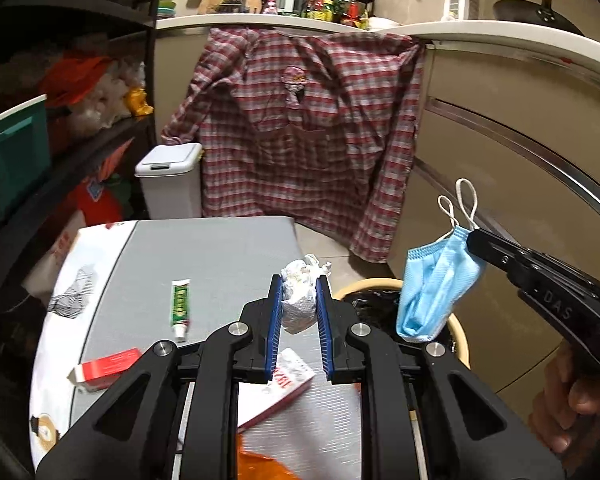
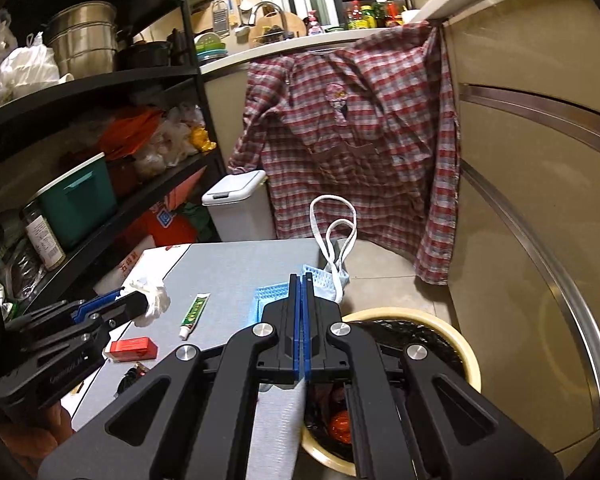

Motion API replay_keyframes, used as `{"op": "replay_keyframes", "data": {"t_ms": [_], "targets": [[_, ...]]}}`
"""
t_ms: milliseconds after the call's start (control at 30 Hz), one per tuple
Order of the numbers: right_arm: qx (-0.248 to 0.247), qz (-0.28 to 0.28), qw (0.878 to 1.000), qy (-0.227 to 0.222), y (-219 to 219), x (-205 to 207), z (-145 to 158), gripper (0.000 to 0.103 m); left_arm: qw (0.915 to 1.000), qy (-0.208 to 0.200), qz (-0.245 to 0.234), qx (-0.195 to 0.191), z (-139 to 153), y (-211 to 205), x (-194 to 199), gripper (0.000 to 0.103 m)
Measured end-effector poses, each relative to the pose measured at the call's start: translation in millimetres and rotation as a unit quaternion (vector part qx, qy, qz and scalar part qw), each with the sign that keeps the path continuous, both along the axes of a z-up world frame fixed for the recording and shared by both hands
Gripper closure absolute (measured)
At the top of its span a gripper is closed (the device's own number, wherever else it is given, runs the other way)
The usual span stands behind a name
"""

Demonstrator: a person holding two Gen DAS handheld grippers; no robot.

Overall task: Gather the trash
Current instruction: 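Carry the tissue and blue mask in both tools over the bin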

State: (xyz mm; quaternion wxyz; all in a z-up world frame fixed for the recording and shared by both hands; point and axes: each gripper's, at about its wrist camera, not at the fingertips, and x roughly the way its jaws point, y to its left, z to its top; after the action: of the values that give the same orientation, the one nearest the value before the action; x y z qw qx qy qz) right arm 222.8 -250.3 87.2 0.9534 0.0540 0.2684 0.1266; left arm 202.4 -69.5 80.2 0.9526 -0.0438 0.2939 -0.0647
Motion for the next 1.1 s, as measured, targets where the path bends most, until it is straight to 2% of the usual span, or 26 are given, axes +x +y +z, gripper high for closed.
{"op": "replay_keyframes", "data": {"t_ms": [500, 833, 1100], "targets": [[0.003, -0.039, 0.999, 0.015, -53.6, 21.1, -7.8, 0.102, 0.9994, 0.016, -0.030, 0.005, -15.3, -54.7, 28.5, 0.086], [0.003, -0.047, 0.998, 0.032, -63.9, 38.8, -18.8, 0.102, 0.9980, 0.036, -0.052, 0.001, -33.8, -84.2, 49.8, 0.086], [-0.001, -0.049, 0.998, 0.039, -64.8, 46.9, -24.7, 0.102, 0.9972, 0.046, -0.059, 0.002, -45.0, -92.3, 58.5, 0.086]]}}
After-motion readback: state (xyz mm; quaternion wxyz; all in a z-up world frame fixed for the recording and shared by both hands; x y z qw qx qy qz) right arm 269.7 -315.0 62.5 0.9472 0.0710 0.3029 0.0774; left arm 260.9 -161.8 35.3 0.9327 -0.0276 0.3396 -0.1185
